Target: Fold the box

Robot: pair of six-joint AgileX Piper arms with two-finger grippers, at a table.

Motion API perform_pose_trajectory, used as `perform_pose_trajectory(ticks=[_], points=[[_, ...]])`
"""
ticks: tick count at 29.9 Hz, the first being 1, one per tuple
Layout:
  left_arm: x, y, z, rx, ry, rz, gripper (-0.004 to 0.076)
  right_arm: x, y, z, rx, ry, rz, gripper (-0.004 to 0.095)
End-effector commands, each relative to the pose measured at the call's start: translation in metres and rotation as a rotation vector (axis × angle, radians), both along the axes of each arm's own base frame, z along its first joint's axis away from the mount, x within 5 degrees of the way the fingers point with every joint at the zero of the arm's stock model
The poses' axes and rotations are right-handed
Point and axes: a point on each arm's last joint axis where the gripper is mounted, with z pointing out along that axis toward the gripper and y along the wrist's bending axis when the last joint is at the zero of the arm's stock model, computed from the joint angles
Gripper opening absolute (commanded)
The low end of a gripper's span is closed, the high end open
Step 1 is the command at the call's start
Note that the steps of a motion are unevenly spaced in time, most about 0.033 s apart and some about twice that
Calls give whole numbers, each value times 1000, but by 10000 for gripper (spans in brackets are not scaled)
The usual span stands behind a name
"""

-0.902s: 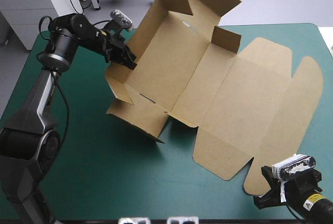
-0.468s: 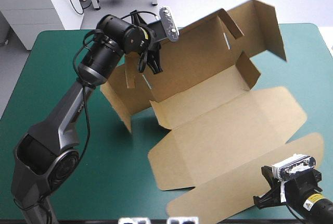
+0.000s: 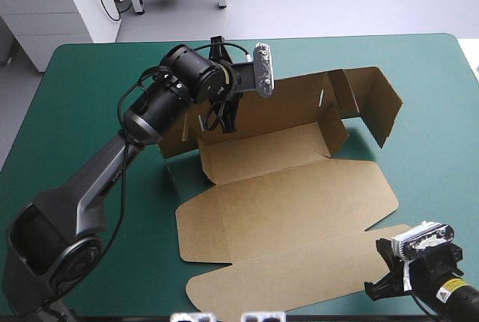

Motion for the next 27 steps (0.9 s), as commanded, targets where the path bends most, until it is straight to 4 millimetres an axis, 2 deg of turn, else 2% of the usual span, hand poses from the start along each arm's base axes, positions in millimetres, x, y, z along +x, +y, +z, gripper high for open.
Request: perform_pose_trajectory(ticks=[1, 6, 12, 16, 27], points=[[-21, 18, 36, -103, -206, -40, -9, 4, 0, 12, 25, -69, -13, -20], [-30, 26, 23, -114, -341, -89, -9, 4, 1, 12, 29, -69, -12, -20], [-36, 31, -9, -66, -372, -139, -9, 4, 1, 12, 42, -61, -13, -20], [-39, 30, -24, -70, -420, -182, -9, 4, 2, 13, 53, -60, -14, -19], [-42, 35, -50, 23, -460, -249, -9, 6, 3, 21, 137, -112, -41, -17]])
